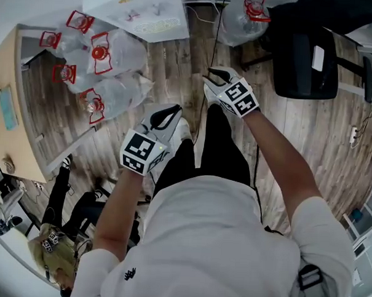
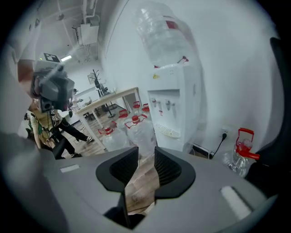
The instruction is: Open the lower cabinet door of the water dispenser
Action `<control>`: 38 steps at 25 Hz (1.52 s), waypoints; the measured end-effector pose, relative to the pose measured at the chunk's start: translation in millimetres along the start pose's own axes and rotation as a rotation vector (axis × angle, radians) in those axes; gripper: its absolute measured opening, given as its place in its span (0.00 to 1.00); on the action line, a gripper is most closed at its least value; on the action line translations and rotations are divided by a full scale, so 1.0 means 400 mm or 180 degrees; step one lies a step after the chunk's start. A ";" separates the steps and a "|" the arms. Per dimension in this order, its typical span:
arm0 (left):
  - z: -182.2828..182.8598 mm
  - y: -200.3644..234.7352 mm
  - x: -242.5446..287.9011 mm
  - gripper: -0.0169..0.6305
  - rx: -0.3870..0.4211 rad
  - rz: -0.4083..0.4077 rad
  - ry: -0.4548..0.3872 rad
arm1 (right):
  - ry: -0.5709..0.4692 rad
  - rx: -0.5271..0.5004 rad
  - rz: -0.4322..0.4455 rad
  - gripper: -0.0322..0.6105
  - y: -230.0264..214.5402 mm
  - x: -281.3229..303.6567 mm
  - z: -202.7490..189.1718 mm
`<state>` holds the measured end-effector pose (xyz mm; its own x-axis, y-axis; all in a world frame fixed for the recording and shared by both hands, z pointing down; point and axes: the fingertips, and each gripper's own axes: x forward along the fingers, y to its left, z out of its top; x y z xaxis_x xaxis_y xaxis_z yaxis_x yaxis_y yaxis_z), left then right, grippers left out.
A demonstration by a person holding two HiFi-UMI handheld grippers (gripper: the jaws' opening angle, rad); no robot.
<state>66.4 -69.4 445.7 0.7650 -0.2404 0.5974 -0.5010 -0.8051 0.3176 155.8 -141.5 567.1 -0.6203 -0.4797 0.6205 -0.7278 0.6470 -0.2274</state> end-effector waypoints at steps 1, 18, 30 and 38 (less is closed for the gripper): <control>0.013 0.020 0.039 0.11 -0.0029 0.0008 0.0027 | 0.0046 -0.0035 0.0032 0.19 -0.055 0.048 -0.008; 0.105 0.304 0.493 0.11 -0.0307 0.0045 -0.0077 | 0.0735 -0.0744 0.0289 0.29 -0.574 0.753 -0.211; 0.043 0.325 0.501 0.11 -0.0553 0.0110 -0.0134 | 0.0787 -0.1020 0.0268 0.33 -0.643 0.894 -0.186; 0.036 0.324 0.449 0.11 -0.0628 0.0159 -0.0192 | 0.0792 -0.0759 0.0003 0.32 -0.635 0.890 -0.181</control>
<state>144.8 -224.7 583.4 0.7571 -0.3142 0.5728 -0.6039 -0.6710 0.4303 141.0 -433.8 900.2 -0.5092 -0.3389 0.7911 -0.6203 0.7818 -0.0643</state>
